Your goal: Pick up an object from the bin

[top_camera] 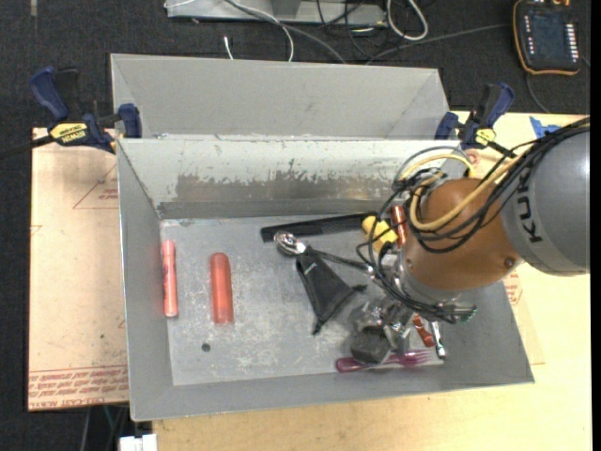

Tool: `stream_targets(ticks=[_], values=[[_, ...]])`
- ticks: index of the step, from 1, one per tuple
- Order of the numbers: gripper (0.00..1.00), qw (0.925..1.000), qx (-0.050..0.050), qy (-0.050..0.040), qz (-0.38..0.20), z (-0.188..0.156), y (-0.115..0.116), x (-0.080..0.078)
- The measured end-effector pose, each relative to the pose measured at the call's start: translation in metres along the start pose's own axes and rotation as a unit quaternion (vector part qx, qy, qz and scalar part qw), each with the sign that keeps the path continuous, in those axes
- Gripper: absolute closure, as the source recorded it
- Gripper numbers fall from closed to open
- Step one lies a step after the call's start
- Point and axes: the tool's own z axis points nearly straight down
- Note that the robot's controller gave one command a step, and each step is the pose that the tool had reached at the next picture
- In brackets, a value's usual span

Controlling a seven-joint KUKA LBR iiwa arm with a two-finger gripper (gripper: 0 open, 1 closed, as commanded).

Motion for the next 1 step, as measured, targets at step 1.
stream_targets(ticks=[1], values=[[1.00, 1.0000, 0.000, 0.0000, 0.000, -0.0001, 0.0000, 0.0000]])
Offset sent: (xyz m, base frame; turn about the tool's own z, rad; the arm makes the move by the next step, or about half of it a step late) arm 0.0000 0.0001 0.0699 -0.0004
